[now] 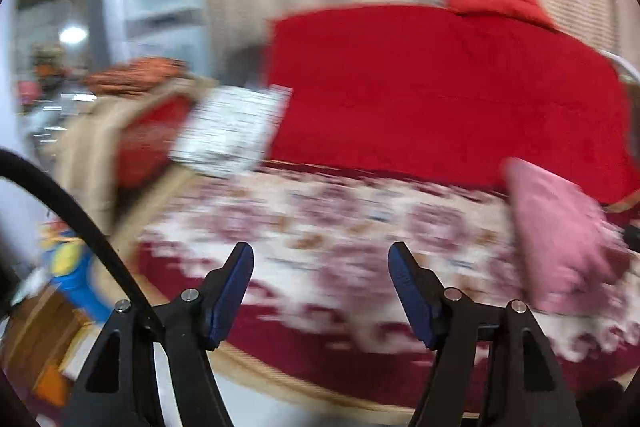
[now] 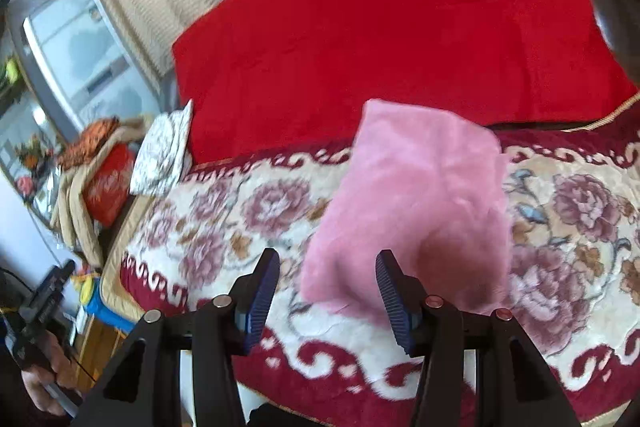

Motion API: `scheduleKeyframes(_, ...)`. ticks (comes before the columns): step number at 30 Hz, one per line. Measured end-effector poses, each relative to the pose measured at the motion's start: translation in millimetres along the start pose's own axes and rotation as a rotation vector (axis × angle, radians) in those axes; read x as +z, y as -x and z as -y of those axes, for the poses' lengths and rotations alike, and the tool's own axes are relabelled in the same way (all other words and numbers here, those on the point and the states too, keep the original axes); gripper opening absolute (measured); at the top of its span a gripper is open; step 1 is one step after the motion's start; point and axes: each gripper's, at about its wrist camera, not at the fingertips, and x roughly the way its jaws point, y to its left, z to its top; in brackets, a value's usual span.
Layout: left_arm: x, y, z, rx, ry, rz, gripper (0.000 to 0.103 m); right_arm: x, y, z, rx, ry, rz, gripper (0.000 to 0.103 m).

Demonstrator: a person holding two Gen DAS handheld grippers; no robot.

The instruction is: Fold large clothes

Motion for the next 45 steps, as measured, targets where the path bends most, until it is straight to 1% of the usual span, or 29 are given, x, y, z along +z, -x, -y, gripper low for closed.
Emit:
scheduleKeyframes(2, 5, -25, 37, -0.133, -0.049, -0.045, 0.071, 3, -2, 18, -0.010, -0.035, 0.004, 0.054)
scheduleKeyframes(5, 13, -56, 86, -0.262, -0.098, -0.096, 0.071, 7, -12, 42, 0.004, -0.076, -0.002, 0.052)
scheduleKeyframes(6, 17, -70, 105, -0.316, -0.106, -0.127, 0.071, 9, -18, 48, 0.010, -0.087, -0.014, 0.050)
scheduleKeyframes(8, 21, -92, 136, -0.381, -0.117, -0.175, 0.071, 10, -29, 57, 0.024, -0.097, -0.032, 0.046)
scheduleKeyframes(9, 22, -100, 152, -0.397, -0.128, -0.187, 0.071, 9, -36, 62, 0.026, -0.101, -0.044, 0.043)
scheduleKeyframes(11, 19, -117, 177, -0.402, -0.168, -0.208, 0.071, 5, -51, 71, 0.008, -0.108, -0.086, 0.041)
scheduleKeyframes(13, 9, -134, 202, -0.405, -0.229, -0.258, 0.071, -7, -71, 85, -0.020, -0.124, -0.162, 0.041)
scheduleKeyframes(14, -1, -147, 217, -0.392, -0.277, -0.296, 0.073, -11, -75, 90, -0.029, -0.127, -0.171, 0.039)
scheduleKeyframes(15, -7, -150, 221, -0.381, -0.282, -0.288, 0.073, -15, -79, 96, -0.033, -0.127, -0.172, 0.039)
scheduleKeyframes(16, -11, -152, 223, -0.364, -0.280, -0.262, 0.073, -17, -80, 101, -0.027, -0.132, -0.168, 0.039)
scheduleKeyframes(20, -3, -147, 224, -0.344, -0.334, -0.257, 0.072, -10, -74, 113, -0.007, -0.162, -0.185, 0.039)
scheduleKeyframes(22, 5, -142, 223, -0.347, -0.353, -0.231, 0.072, -1, -67, 118, 0.031, -0.193, -0.171, 0.039)
scheduleKeyframes(23, 9, -141, 220, -0.352, -0.348, -0.216, 0.072, 7, -64, 120, 0.037, -0.200, -0.148, 0.039)
scheduleKeyframes(25, 18, -141, 218, -0.357, -0.331, -0.200, 0.072, 22, -61, 122, 0.028, -0.199, -0.090, 0.039)
scheduleKeyframes(27, 24, -152, 224, -0.351, -0.328, -0.205, 0.072, 39, -66, 125, 0.026, -0.208, -0.060, 0.039)
scheduleKeyframes(29, 22, -166, 236, -0.341, -0.353, -0.228, 0.072, 52, -81, 128, 0.021, -0.208, -0.048, 0.039)
scheduleKeyframes(31, 11, -178, 250, -0.335, -0.404, -0.258, 0.072, 58, -109, 131, -0.020, -0.202, -0.095, 0.040)
scheduleKeyframes(32, 8, -181, 253, -0.327, -0.407, -0.257, 0.072, 58, -126, 136, -0.040, -0.210, -0.137, 0.041)
scheduleKeyframes(33, 8, -184, 252, -0.330, -0.390, -0.260, 0.072, 54, -142, 141, -0.045, -0.217, -0.174, 0.041)
scheduleKeyframes(34, 9, -187, 249, -0.342, -0.357, -0.278, 0.072, 52, -151, 144, -0.041, -0.209, -0.184, 0.041)
scheduleKeyframes(36, 10, -185, 245, -0.351, -0.337, -0.292, 0.072, 52, -146, 142, -0.044, -0.193, -0.165, 0.041)
scheduleKeyframes(38, 11, -180, 240, -0.348, -0.346, -0.280, 0.072, 52, -134, 140, -0.031, -0.198, -0.153, 0.042)
scheduleKeyframes(41, 13, -166, 229, -0.370, -0.331, -0.256, 0.072, 44, -105, 145, 0.036, -0.249, -0.107, 0.057)
scheduleKeyframes(43, 13, -152, 219, -0.389, -0.313, -0.223, 0.072, 37, -86, 149, 0.045, -0.262, -0.082, 0.057)
scheduleKeyframes(45, 10, -147, 215, -0.407, -0.318, -0.216, 0.072, 30, -76, 147, 0.075, -0.262, -0.087, 0.057)
